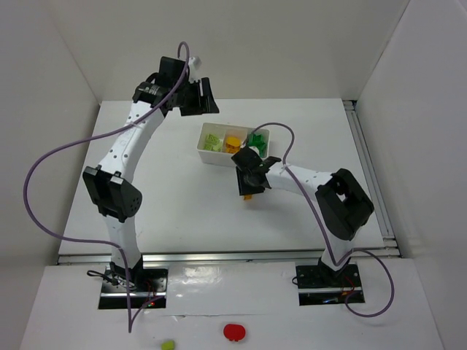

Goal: Sort the legos into containers by color

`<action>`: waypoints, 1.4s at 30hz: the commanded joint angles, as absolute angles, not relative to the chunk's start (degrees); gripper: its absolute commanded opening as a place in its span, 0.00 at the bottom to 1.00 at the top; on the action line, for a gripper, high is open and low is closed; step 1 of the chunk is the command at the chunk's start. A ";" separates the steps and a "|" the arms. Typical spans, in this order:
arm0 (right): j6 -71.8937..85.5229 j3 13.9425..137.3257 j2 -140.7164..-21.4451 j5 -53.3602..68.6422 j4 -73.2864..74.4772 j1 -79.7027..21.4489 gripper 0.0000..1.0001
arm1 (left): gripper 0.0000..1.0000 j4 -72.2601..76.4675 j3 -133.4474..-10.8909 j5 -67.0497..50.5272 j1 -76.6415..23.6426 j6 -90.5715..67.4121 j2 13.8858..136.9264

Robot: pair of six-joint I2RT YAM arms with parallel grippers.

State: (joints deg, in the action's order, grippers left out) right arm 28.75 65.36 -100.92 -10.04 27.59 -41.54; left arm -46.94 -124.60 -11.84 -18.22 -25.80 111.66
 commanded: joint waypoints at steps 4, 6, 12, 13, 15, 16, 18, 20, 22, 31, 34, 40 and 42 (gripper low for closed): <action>26.89 76.10 -97.65 -15.47 29.62 -41.58 0.28 | 0.72 -46.58 -122.79 -11.43 -18.54 -25.75 109.87; 24.80 79.35 -97.65 -16.78 29.62 -39.82 0.28 | 0.72 -46.58 -120.86 -8.90 -18.54 -25.14 108.55; 21.10 94.11 -106.95 -16.79 27.87 -35.87 0.30 | 0.72 -45.97 -108.30 -3.25 -17.93 -24.61 99.68; 20.57 95.61 -109.31 -16.79 27.86 -34.99 0.30 | 0.72 -45.97 -105.58 -2.56 -17.23 -24.61 98.88; 20.04 99.83 -111.78 -15.04 26.11 -33.50 0.33 | 0.72 -45.97 -103.02 -2.55 -15.74 -24.61 96.69; 20.04 101.06 -114.23 -14.25 26.10 -33.49 0.33 | 0.72 -45.97 -100.75 -3.42 -15.21 -25.13 95.98; 20.04 104.40 -116.71 -13.19 24.70 -32.17 0.36 | 0.72 -45.44 -99.06 -3.95 -14.41 -25.14 95.36; 20.65 106.43 -120.12 -11.78 24.70 -32.17 0.39 | 0.73 -45.44 -97.65 -3.96 -13.80 -25.66 93.87; 20.65 110.20 -121.98 -11.25 26.18 -31.64 0.65 | 0.73 -45.44 -97.65 -3.96 -13.27 -25.66 93.26; 20.65 105.75 -110.85 -21.69 25.23 -31.64 0.87 | 0.74 -45.97 -97.65 -4.48 -11.51 -25.66 92.72; 23.11 96.20 -102.85 -30.30 24.61 -30.15 0.96 | 0.74 -45.97 -98.17 -7.03 -11.51 -26.19 93.34; 46.27 82.54 -90.63 -54.90 39.44 -25.67 1.00 | 0.76 -45.44 -98.70 -7.65 -12.04 -27.24 92.72; 49.99 80.35 -88.25 -56.86 46.71 -24.53 1.00 | 0.76 -45.44 -98.70 -7.65 -12.04 -27.25 91.93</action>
